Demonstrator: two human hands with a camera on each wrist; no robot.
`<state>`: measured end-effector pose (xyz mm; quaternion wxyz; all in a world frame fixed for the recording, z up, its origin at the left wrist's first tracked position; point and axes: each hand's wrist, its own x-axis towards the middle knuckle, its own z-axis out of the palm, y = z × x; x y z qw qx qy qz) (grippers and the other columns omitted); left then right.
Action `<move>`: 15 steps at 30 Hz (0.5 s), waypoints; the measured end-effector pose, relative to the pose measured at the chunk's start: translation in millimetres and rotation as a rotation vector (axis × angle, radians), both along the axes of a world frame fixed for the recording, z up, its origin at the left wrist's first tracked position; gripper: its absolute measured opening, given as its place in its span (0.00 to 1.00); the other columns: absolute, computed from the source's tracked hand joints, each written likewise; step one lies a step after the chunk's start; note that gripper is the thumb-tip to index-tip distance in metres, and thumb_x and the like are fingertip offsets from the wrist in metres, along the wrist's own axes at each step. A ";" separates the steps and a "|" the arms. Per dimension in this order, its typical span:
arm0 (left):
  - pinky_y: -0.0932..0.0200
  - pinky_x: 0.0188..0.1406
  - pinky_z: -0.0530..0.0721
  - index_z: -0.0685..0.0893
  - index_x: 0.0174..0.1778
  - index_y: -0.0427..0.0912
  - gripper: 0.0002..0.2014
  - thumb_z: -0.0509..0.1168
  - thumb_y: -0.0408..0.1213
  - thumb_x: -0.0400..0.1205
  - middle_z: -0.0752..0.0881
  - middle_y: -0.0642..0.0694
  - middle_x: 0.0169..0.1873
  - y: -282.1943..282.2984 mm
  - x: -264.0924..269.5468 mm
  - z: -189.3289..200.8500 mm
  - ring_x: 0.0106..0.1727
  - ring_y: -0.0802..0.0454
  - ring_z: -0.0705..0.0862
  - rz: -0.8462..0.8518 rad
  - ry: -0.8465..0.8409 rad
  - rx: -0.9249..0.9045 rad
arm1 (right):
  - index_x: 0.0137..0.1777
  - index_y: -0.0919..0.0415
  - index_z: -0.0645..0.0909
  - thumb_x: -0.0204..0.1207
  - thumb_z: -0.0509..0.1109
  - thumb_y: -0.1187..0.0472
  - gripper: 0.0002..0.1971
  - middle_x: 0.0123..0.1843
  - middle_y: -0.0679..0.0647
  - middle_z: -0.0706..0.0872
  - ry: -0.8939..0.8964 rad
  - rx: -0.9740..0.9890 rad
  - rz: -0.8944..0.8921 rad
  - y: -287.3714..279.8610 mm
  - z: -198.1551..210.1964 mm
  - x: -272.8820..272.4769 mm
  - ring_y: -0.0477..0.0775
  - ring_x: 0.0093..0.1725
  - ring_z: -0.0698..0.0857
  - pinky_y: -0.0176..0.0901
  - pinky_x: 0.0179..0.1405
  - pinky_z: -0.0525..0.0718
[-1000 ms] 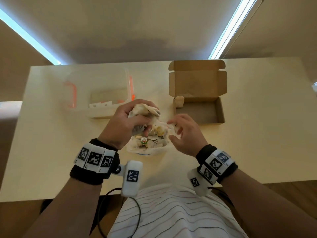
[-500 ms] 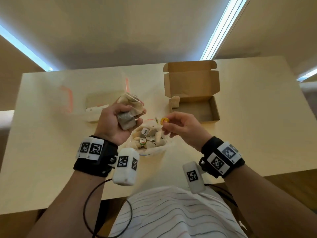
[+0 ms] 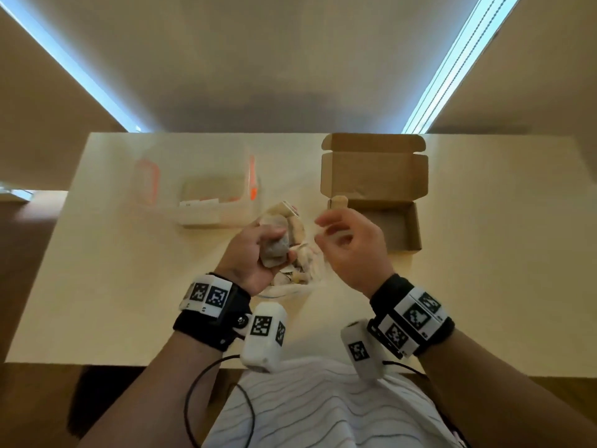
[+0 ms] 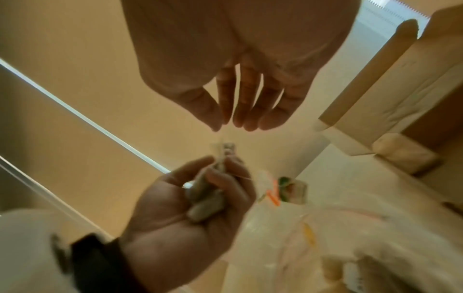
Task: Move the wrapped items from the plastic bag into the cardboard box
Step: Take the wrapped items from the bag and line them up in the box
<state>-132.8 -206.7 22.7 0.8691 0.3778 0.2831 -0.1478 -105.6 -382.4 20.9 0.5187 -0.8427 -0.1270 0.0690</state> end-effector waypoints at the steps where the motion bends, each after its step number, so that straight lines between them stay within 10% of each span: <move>1: 0.58 0.31 0.82 0.83 0.61 0.38 0.17 0.59 0.27 0.78 0.84 0.41 0.41 -3.4 -0.7 -1.8 0.37 0.48 0.78 -0.006 -0.010 0.009 | 0.51 0.55 0.84 0.75 0.77 0.62 0.08 0.46 0.44 0.87 -0.024 0.060 -0.022 4.3 4.0 0.1 0.43 0.45 0.86 0.40 0.43 0.88; 6: 0.54 0.39 0.83 0.81 0.63 0.31 0.23 0.64 0.33 0.71 0.86 0.37 0.43 -11.3 -1.9 -6.6 0.41 0.44 0.81 -0.008 0.055 0.046 | 0.44 0.52 0.87 0.72 0.81 0.55 0.05 0.37 0.42 0.88 0.128 0.036 -0.039 20.5 7.5 5.1 0.39 0.39 0.86 0.26 0.38 0.83; 15: 0.51 0.42 0.88 0.85 0.42 0.41 0.14 0.56 0.28 0.67 0.86 0.42 0.45 2.9 4.5 -18.8 0.45 0.44 0.86 0.132 0.130 -0.078 | 0.45 0.58 0.80 0.81 0.72 0.62 0.04 0.49 0.59 0.88 0.351 0.221 -0.117 7.2 14.9 29.8 0.58 0.46 0.89 0.43 0.39 0.90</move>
